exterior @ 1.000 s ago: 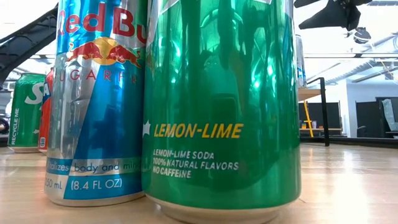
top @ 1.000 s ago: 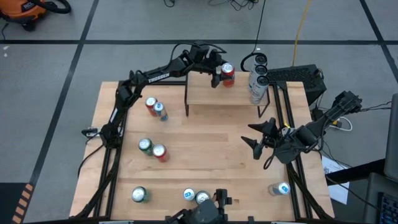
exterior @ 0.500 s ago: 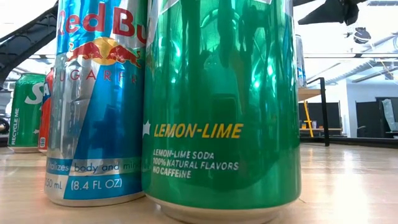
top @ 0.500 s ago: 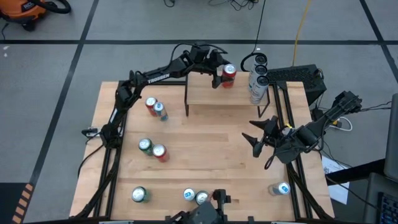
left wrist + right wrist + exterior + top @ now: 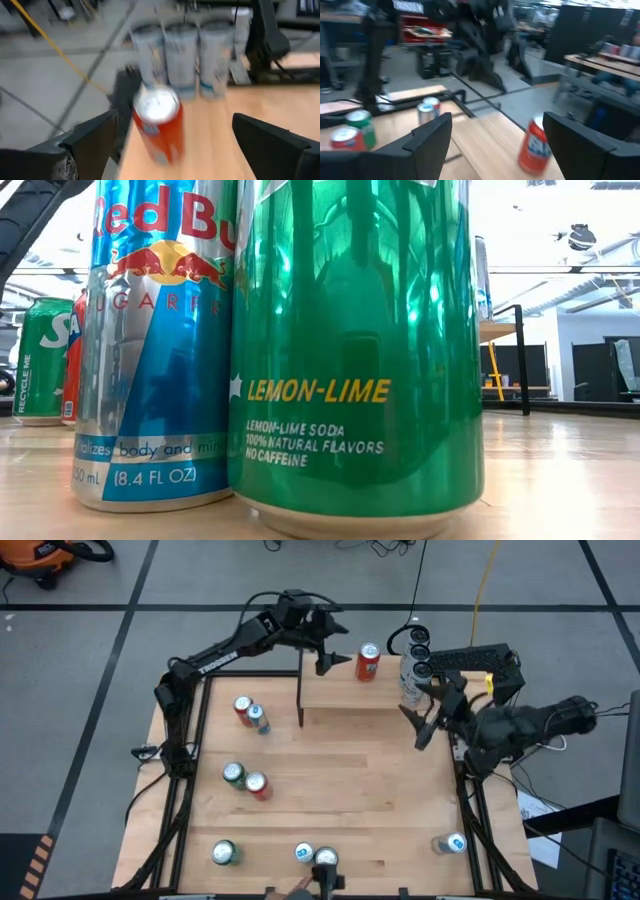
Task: Place canned beverage on shelf
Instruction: Put the bottom right red soda can on the shelf
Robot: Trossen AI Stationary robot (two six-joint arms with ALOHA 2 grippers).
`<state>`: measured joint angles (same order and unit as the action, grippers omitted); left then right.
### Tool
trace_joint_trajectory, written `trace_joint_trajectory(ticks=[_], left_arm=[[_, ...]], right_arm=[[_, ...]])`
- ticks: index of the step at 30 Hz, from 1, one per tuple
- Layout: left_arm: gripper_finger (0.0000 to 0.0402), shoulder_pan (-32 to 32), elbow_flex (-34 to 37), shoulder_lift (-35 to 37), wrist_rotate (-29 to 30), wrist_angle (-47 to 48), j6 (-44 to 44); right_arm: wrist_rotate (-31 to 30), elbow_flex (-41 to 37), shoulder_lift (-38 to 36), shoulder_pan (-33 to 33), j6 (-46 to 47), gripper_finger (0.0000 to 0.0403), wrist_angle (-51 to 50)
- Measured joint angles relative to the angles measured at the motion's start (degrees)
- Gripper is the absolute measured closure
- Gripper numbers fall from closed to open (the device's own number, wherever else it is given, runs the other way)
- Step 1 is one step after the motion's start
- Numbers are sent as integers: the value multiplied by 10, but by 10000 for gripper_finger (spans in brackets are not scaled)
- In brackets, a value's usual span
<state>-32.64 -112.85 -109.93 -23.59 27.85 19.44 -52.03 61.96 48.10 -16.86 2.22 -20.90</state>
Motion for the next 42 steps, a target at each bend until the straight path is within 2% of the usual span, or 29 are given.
trace_joint_trajectory(ticks=[2,5,7,10,15,22,25,31,36,42], left_arm=[[17,4,27,12,1,20,-10],[17,15,93,39,9,17,-24],[17,24,145,70,35,5,-31],[17,41,235,128,88,-47,-41],[17,68,379,249,119,-148,-72],[17,119,550,373,176,-238,-116],[17,144,597,397,217,-255,-122],[18,190,667,418,298,-310,-145],[18,211,708,425,318,-369,-154],[18,220,725,425,328,-382,-162]], right_arm=[[51,32,20,40,-29,103,1],[87,91,68,95,-68,103,-22],[107,140,107,129,-79,103,-61],[149,222,165,184,-78,103,-143],[237,344,249,275,-75,103,-253],[410,491,357,401,-104,103,-376],[447,539,407,435,-143,103,-422],[448,598,488,486,-183,103,-485],[450,621,532,533,-167,103,-494],[526,624,560,583,-149,103,-514]])
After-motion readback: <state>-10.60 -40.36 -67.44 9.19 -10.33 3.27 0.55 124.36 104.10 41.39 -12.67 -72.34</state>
